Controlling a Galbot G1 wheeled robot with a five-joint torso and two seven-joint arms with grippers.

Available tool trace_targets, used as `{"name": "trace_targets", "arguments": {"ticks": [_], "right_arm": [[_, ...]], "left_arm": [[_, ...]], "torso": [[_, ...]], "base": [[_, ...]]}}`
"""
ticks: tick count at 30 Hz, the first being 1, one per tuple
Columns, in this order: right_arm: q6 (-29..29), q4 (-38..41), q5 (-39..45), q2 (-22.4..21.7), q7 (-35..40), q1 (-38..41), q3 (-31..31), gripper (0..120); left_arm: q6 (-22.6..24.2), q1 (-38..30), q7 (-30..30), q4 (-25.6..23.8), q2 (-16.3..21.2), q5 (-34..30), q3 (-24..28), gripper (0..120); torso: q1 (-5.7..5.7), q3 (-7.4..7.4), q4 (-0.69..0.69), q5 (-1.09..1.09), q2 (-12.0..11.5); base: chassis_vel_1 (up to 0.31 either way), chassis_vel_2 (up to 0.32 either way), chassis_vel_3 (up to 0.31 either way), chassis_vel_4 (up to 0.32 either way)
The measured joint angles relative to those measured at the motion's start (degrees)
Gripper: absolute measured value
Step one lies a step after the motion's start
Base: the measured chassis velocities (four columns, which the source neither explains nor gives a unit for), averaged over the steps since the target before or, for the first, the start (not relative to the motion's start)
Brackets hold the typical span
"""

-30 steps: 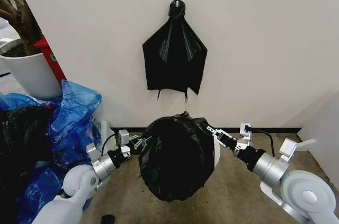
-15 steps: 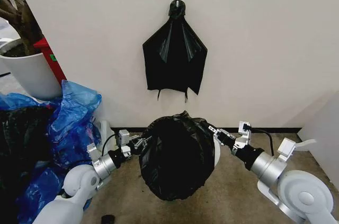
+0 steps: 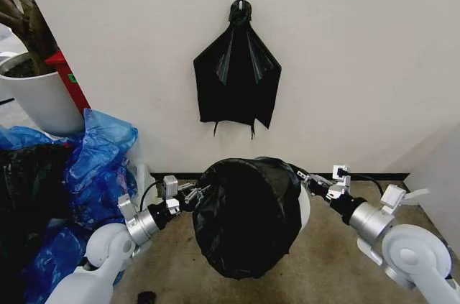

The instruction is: Place the garbage bag over the trash bin.

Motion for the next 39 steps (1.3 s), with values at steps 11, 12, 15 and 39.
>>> {"name": "trace_targets", "arguments": {"ticks": [11, 12, 15, 39], "right_arm": [[-0.58, -0.33, -2.67, 0.43, -1.29, -1.21, -0.17, 0], [-0.47, -0.29, -2.67, 0.44, -1.19, -1.17, -0.17, 0], [-0.09, 0.02, -2.66, 0.47, -0.70, -1.23, 0.12, 6], [5.50, 14.76, -7.98, 5.04, 8.96, -0.56, 0.13, 93]], "left_arm": [[1.04, 0.23, -1.72, -0.47, -0.33, -4.00, -0.17, 1], [1.17, 0.19, -2.08, -0.46, -0.30, -4.29, -0.11, 1], [1.59, -0.11, -3.60, 0.04, -0.21, -5.47, 0.04, 1], [5.13, -1.85, -36.79, 0.48, -2.48, -2.49, 3.79, 1]], "torso": [[0.00, 0.00, 0.00, 0.00, 0.00], [0.00, 0.00, 0.01, -0.01, 0.00], [0.00, 0.00, 0.01, -0.01, 0.00], [0.00, 0.00, 0.01, -0.01, 0.00]], "base": [[0.000, 0.000, 0.000, 0.000], [0.000, 0.000, 0.000, 0.000], [0.000, 0.000, 0.000, 0.000], [0.000, 0.000, 0.000, 0.000]]}}
